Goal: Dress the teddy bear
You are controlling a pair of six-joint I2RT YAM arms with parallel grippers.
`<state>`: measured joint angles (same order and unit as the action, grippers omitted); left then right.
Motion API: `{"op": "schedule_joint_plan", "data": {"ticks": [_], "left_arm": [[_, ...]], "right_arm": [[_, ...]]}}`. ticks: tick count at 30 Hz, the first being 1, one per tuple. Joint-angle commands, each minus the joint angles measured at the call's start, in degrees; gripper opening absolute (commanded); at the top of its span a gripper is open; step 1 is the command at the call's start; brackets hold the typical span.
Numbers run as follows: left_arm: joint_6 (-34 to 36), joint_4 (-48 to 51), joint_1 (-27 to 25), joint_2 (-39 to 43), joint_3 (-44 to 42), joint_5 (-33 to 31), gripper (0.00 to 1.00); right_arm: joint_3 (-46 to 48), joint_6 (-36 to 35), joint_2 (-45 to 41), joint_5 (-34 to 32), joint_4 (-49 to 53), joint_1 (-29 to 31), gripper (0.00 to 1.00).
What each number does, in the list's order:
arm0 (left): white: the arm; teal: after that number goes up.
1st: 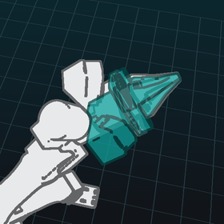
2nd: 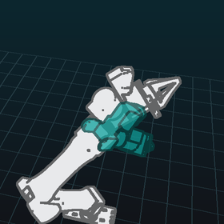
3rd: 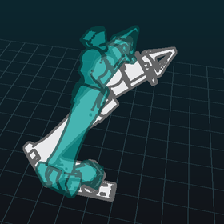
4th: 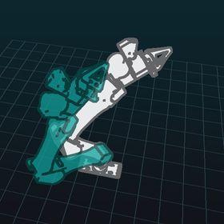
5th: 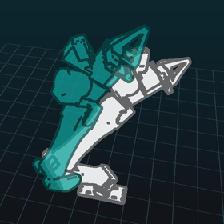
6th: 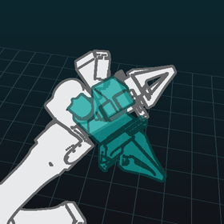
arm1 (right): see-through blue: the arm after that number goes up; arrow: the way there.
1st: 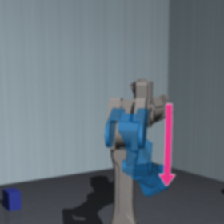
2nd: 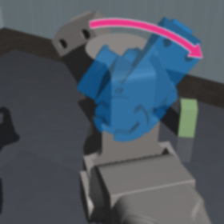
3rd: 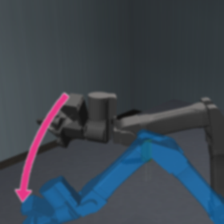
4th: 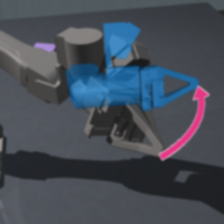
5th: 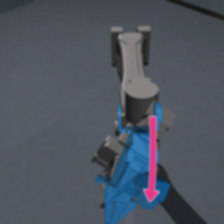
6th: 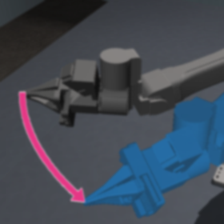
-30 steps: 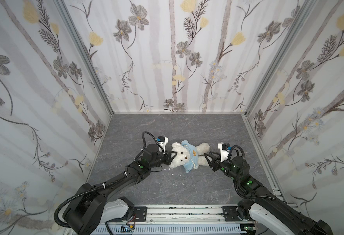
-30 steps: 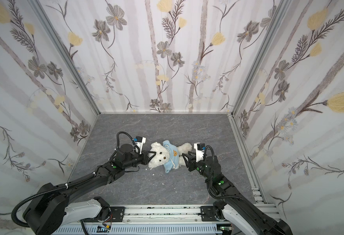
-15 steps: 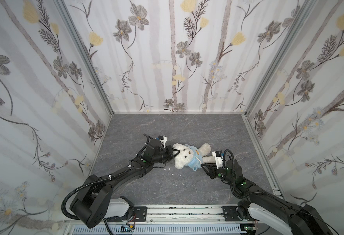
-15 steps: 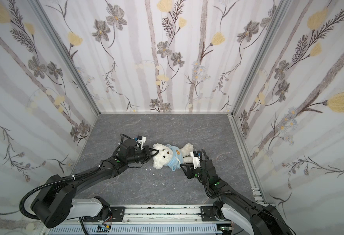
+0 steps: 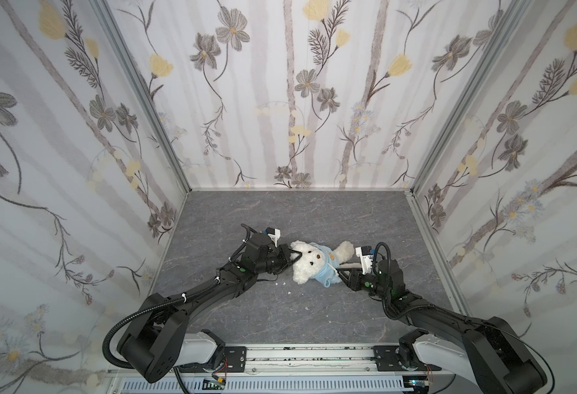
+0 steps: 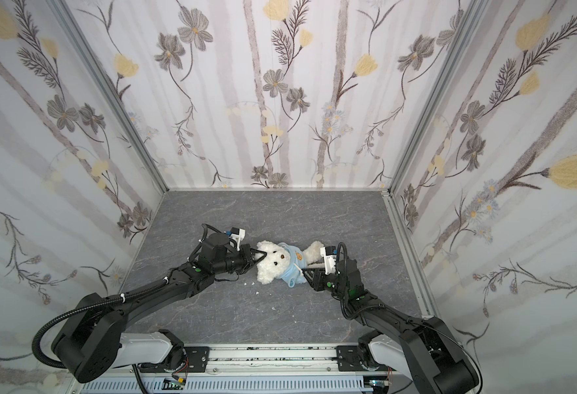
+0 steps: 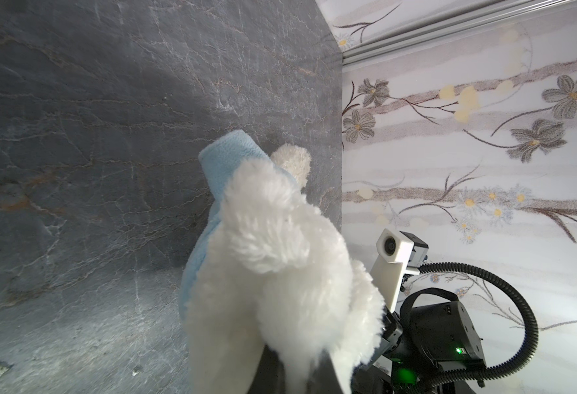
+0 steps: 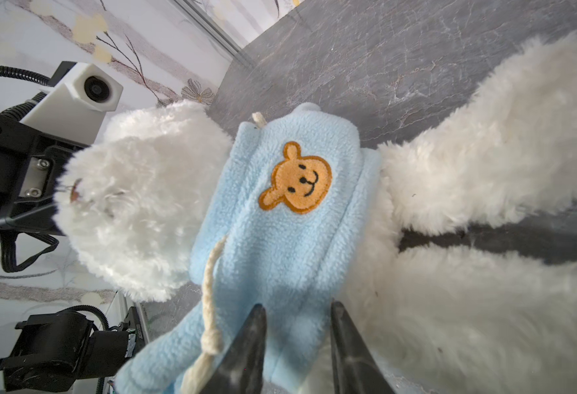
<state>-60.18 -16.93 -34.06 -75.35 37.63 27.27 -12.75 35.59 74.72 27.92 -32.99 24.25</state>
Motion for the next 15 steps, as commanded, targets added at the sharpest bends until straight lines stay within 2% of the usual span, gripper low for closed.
{"op": "schedule_joint_plan", "data": {"ticks": [1,6,13,15], "left_arm": [[0.4,-1.8,0.1,0.1,0.7,1.0,0.00],[0.7,-1.5,0.1,0.3,0.8,1.0,0.00],[0.3,-1.0,0.2,0.6,0.8,-0.1,0.00],[-1.1,-0.8,0.9,1.5,0.1,-1.7,0.00]], "right_arm": [[-0.5,1.9,1.4,2.2,-5.1,-0.7,0.32],[-0.1,4.1,3.3,4.4,-9.8,-1.0,0.24],[1.1,5.9,3.9,3.9,-11.5,-1.9,0.00],[2.4,6.0,2.1,2.7,-10.9,-2.7,0.00]]}}
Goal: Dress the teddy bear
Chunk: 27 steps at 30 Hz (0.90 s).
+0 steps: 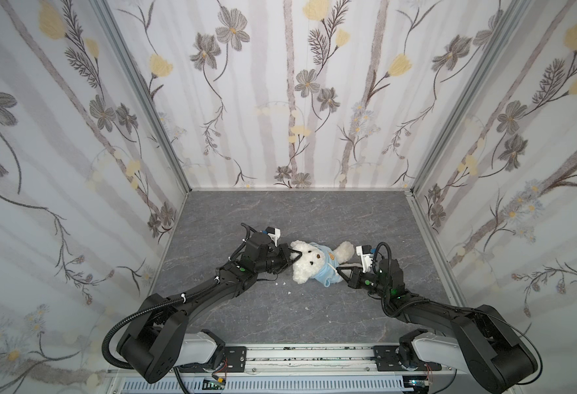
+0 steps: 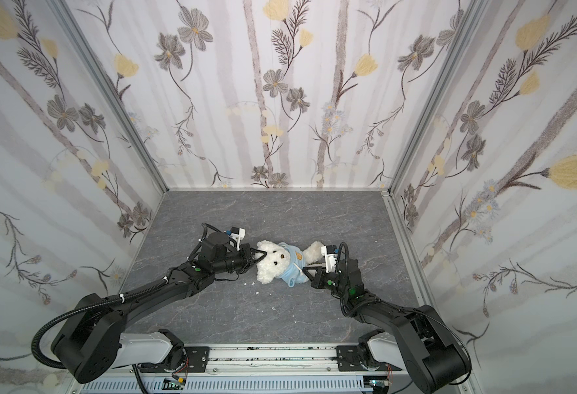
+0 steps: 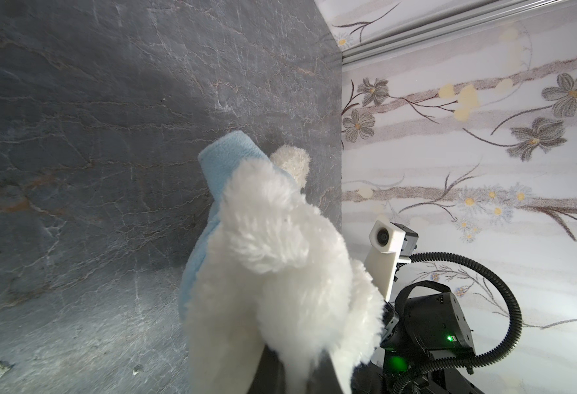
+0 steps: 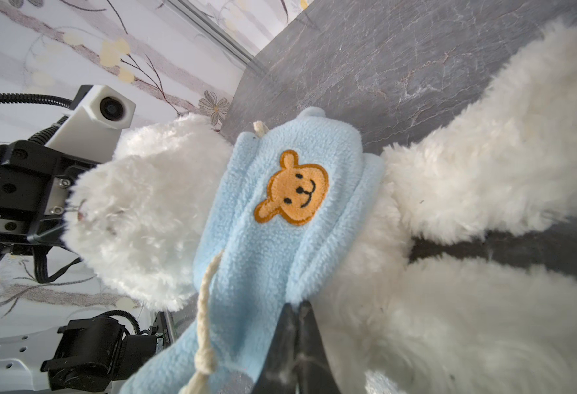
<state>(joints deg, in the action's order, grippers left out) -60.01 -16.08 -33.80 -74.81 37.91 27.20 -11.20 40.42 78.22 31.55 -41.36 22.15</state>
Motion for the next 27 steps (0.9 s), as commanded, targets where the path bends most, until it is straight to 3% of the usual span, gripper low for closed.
{"op": "schedule_joint_plan", "data": {"ticks": [1,6,12,17,27], "left_arm": [[-2.6,-1.7,1.3,1.6,-1.0,-2.8,0.00],[-10.4,-2.4,4.3,6.2,-5.8,-7.6,0.00],[-18.1,-6.7,5.8,6.4,-7.9,-5.4,0.00],[-25.3,-11.2,6.7,6.3,-9.7,-3.2,0.00],[-29.1,-12.2,9.9,8.7,-10.5,-1.4,0.00]], "right_arm": [[1.5,1.1,-2.7,-1.8,-1.9,-0.9,0.00],[3.4,0.6,-6.8,-5.9,1.2,-0.8,0.00],[3.1,-2.1,-8.1,-12.3,4.6,1.2,0.00],[2.4,-6.3,-9.3,-23.5,10.3,5.5,0.00],[2.4,-8.5,-12.0,-36.7,14.9,9.7,0.00]]}}
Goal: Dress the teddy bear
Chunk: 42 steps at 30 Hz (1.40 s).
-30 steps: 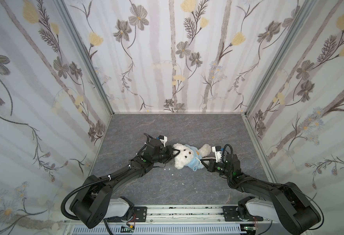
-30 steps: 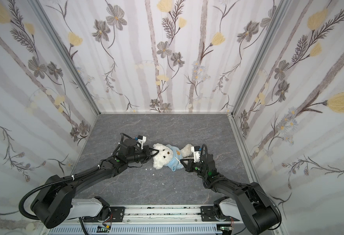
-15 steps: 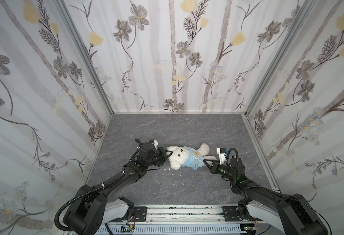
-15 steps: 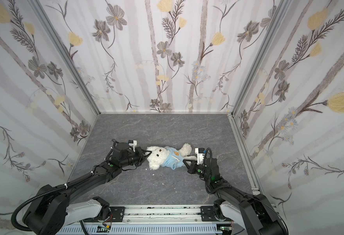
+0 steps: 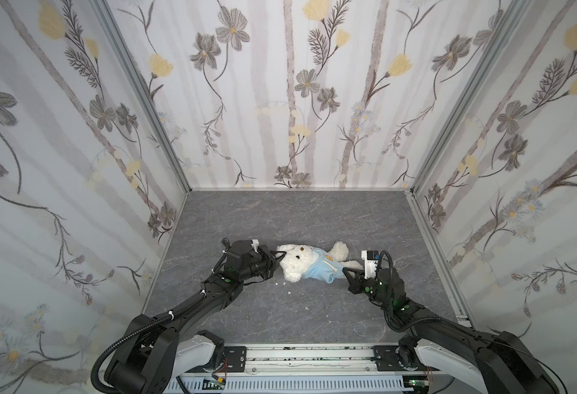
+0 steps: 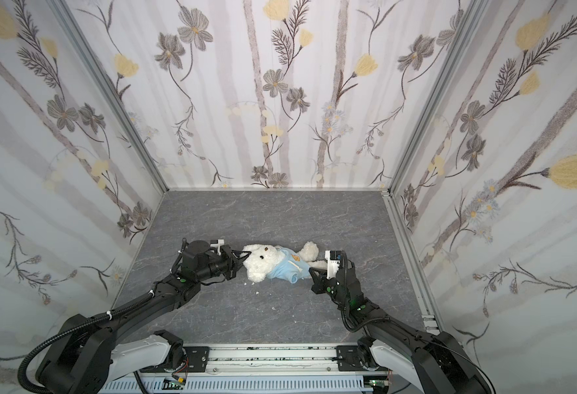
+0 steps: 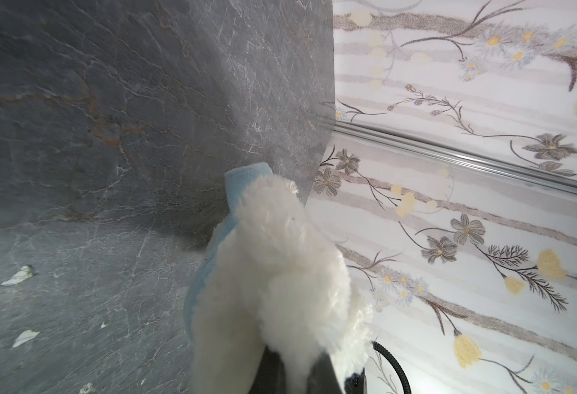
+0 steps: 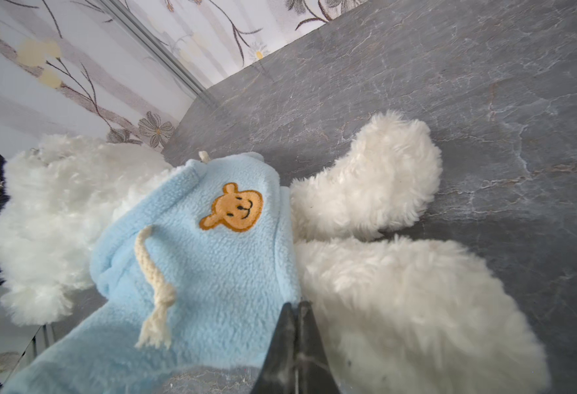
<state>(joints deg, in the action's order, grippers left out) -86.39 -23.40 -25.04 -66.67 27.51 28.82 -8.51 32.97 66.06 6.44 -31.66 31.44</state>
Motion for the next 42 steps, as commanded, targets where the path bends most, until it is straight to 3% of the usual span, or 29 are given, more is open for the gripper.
{"op": "schedule_joint_plan", "data": {"ticks": [1,15,16,18,20,21,23,26,30,34,37,42], "left_arm": [[-2.7,-4.9,1.6,0.7,0.0,-2.5,0.00],[-2.8,-5.2,6.0,1.3,1.4,3.0,0.00],[-2.5,-5.3,6.2,1.2,1.7,2.8,0.00],[-2.1,-5.7,5.7,0.7,2.3,2.7,0.00],[-1.5,-6.4,4.7,-0.1,2.5,2.6,0.00],[-1.4,-6.6,4.3,-0.4,2.5,2.7,0.00],[-0.8,-7.1,3.8,-0.7,2.5,3.0,0.00],[-0.7,-7.2,3.9,-0.6,1.9,2.9,0.00],[-1.6,-7.4,3.9,-0.8,1.1,2.5,0.00],[-4.3,-8.4,3.7,-1.1,-0.2,0.5,0.00],[-3.4,-8.9,3.5,-2.6,1.0,1.5,0.00],[-1.9,-9.0,2.0,-4.4,1.7,2.3,0.00]], "right_arm": [[-0.2,-0.7,0.1,-12.6,5.3,0.4,0.00],[-2.9,-2.2,-0.7,-26.1,8.6,1.8,0.00],[-2.5,-4.3,-1.0,-23.4,5.6,1.9,0.00],[-0.5,-7.7,-0.8,-11.8,-5.2,1.8,0.00],[-0.7,-10.3,2.1,5.2,-15.0,1.8,0.00],[-2.1,-10.2,3.7,8.7,-14.7,1.8,0.00],[-4.4,-10.2,7.2,13.4,-14.2,1.9,0.15],[-4.5,-8.0,8.4,10.8,-11.5,1.6,0.24],[-2.0,-3.6,3.7,4.6,-6.5,1.3,0.34],[0.6,-2.1,-0.4,3.9,-5.5,2.8,0.36],[0.2,-2.2,1.7,4.0,-6.3,4.0,0.37],[-2.1,-6.5,1.9,2.2,-4.7,5.0,0.40]]}}
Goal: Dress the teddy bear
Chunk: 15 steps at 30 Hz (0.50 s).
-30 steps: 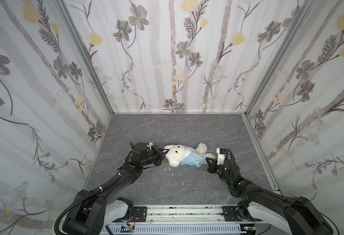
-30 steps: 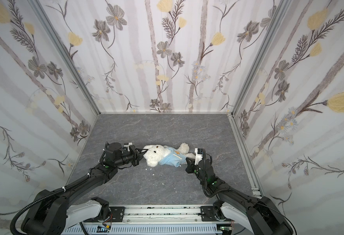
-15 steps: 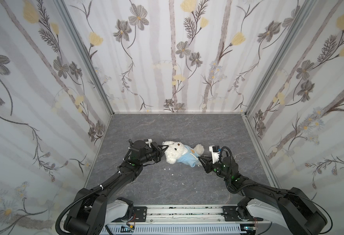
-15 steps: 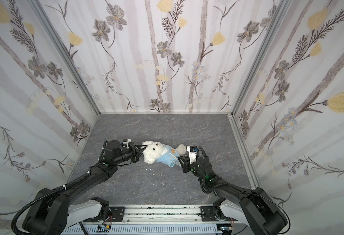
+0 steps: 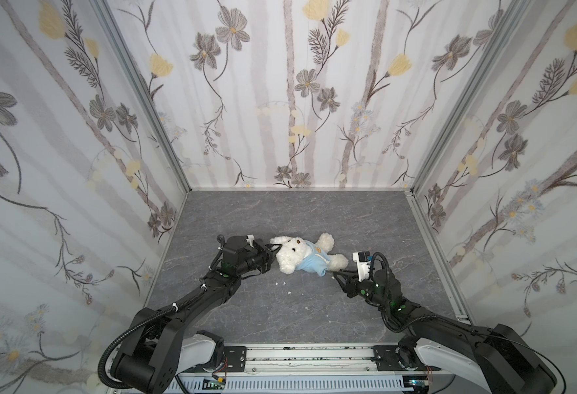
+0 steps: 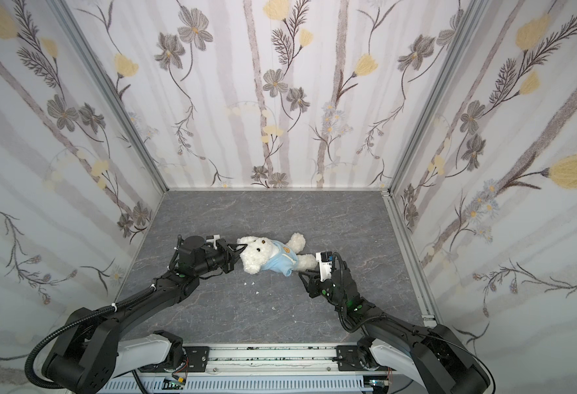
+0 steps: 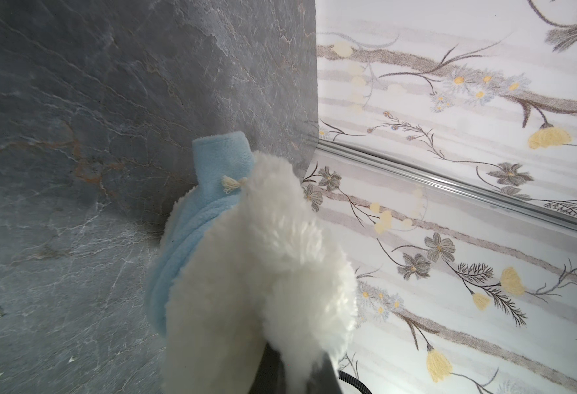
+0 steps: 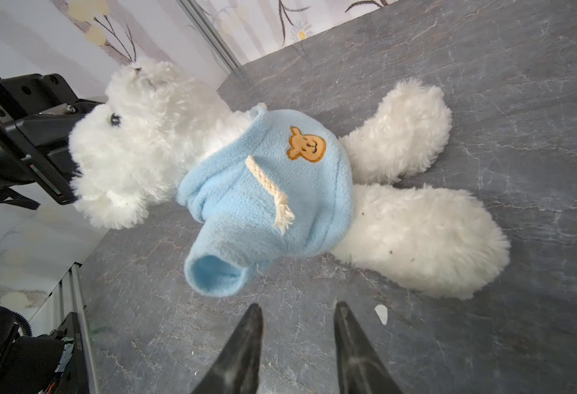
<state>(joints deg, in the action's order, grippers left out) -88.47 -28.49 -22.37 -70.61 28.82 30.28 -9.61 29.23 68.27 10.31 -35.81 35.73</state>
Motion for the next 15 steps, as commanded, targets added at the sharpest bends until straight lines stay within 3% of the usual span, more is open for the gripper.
{"op": "schedule_joint_plan", "data": {"ticks": [1,6,9,15], "left_arm": [[0.4,-3.9,-1.1,-0.9,0.2,0.5,0.00],[4.3,-3.9,-3.0,-4.0,0.4,0.5,0.05],[9.8,-3.9,-3.2,-5.1,0.4,0.2,0.01],[31.9,-3.0,-3.2,-4.2,3.6,-1.4,0.00]], "right_arm": [[-1.2,-4.0,-0.6,-2.7,-0.3,1.3,0.41],[-3.1,-7.4,-0.1,-4.4,-0.2,3.6,0.49],[-4.4,-7.3,0.2,-6.2,1.1,3.9,0.49],[-8.0,-6.2,-5.9,-14.6,11.1,1.9,0.52]]}}
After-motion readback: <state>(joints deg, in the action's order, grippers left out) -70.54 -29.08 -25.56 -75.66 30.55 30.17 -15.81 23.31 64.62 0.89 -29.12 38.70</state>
